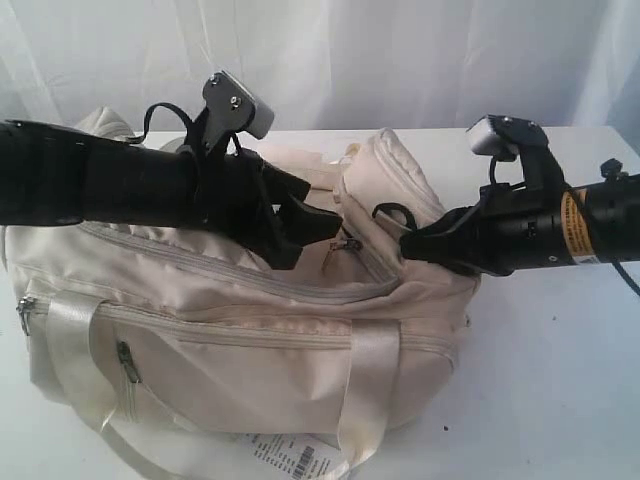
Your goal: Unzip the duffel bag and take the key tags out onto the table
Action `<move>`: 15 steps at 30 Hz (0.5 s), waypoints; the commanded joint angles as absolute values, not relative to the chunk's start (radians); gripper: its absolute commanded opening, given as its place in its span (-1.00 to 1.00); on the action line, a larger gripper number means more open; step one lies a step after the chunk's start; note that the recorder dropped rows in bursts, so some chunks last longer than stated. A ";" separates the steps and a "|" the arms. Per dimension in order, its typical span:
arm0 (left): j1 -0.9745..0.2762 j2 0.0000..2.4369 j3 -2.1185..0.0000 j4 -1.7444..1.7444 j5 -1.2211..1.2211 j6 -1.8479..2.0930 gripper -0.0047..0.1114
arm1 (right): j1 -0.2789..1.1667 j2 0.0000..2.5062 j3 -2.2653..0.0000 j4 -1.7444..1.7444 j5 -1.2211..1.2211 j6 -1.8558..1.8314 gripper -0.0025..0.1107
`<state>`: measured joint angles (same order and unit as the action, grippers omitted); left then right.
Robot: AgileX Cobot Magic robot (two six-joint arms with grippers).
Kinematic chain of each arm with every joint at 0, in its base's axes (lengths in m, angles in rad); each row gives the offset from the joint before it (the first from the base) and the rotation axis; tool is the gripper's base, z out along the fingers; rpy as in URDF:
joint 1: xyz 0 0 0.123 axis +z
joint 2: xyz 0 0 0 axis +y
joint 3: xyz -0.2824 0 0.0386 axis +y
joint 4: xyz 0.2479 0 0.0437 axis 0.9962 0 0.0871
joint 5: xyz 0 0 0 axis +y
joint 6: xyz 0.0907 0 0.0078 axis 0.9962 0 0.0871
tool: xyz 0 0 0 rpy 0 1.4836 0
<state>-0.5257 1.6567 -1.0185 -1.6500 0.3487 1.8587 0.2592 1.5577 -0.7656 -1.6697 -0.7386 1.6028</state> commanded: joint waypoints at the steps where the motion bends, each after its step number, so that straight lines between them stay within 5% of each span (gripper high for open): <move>1: -0.530 1.658 -1.024 -1.630 0.373 1.855 0.22 | 0.260 1.546 -0.760 -1.645 -0.780 1.600 -0.96; 15: -0.582 1.778 -1.024 -1.582 0.222 1.866 0.22 | 0.260 1.546 -0.760 -1.602 -0.772 1.600 -0.96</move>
<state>-0.5780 1.7677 -1.0205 -1.5809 0.2547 1.8587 0.2592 1.5577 -0.7639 -1.6216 -0.7386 1.6028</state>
